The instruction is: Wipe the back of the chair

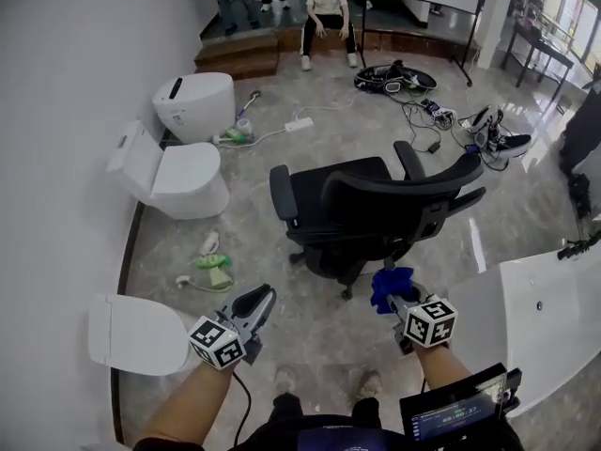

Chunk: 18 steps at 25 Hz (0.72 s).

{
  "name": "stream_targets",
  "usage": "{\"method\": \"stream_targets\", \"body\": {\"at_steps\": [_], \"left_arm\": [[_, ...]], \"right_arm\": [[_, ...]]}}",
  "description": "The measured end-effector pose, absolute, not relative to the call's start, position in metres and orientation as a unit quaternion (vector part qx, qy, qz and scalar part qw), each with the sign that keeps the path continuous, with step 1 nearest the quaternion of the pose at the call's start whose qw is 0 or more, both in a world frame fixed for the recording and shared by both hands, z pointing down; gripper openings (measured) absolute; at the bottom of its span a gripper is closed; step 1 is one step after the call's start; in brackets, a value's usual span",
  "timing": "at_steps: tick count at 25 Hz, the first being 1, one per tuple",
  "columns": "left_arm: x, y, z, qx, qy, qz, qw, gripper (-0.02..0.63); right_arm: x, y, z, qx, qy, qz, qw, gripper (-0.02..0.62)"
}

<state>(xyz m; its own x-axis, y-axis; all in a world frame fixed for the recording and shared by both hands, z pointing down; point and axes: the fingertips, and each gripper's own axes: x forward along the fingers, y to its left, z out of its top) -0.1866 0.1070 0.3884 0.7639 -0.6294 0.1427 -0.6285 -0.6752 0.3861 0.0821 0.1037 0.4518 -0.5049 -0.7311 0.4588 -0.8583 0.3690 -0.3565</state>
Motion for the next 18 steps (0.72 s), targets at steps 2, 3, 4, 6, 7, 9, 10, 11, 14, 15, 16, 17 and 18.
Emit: {"method": "stream_targets", "body": {"at_steps": [2,3,4,6,7,9,10,11,14,15,16,17,18], "left_arm": [[-0.189,0.115,0.359,0.914,-0.345,-0.02,0.215,0.055],[-0.189,0.12,0.343,0.914,-0.344,-0.028,0.212,0.054],[-0.189,0.124,0.326,0.915,-0.343,-0.036,0.208,0.049],[-0.189,0.13,0.292,0.917,-0.341,-0.055,0.199,0.037],[-0.189,0.134,0.275,0.918,-0.34,-0.063,0.196,0.032],[-0.191,0.144,0.251,0.919,-0.339,-0.067,0.188,0.022],[-0.192,0.15,0.243,0.921,-0.339,-0.064,0.181,0.02],[-0.192,0.154,0.235,0.922,-0.341,-0.061,0.172,0.018],[-0.195,0.164,0.219,0.919,-0.353,-0.066,0.165,0.008],[-0.196,0.167,0.217,0.916,-0.357,-0.069,0.169,0.008],[-0.196,0.17,0.216,0.914,-0.359,-0.071,0.173,0.007],[-0.196,0.172,0.215,0.913,-0.361,-0.074,0.175,0.006],[-0.195,0.174,0.214,0.912,-0.362,-0.076,0.174,0.006]], "right_arm": [[0.096,0.119,0.401,0.492,-0.824,0.261,0.101,0.058],[0.103,0.127,0.375,0.496,-0.826,0.25,0.095,0.058],[0.109,0.136,0.349,0.5,-0.828,0.239,0.089,0.058],[0.119,0.151,0.301,0.506,-0.832,0.21,0.08,0.058],[0.122,0.158,0.28,0.508,-0.835,0.197,0.077,0.058],[0.125,0.174,0.247,0.511,-0.839,0.176,0.069,0.058],[0.126,0.18,0.232,0.512,-0.84,0.167,0.063,0.058],[0.129,0.186,0.219,0.514,-0.841,0.159,0.055,0.058],[0.137,0.199,0.193,0.523,-0.84,0.142,0.035,0.058],[0.139,0.202,0.19,0.526,-0.839,0.14,0.03,0.058],[0.14,0.204,0.189,0.528,-0.837,0.139,0.026,0.058],[0.142,0.205,0.19,0.53,-0.836,0.14,0.022,0.058],[0.143,0.205,0.192,0.532,-0.835,0.141,0.019,0.058]]}}
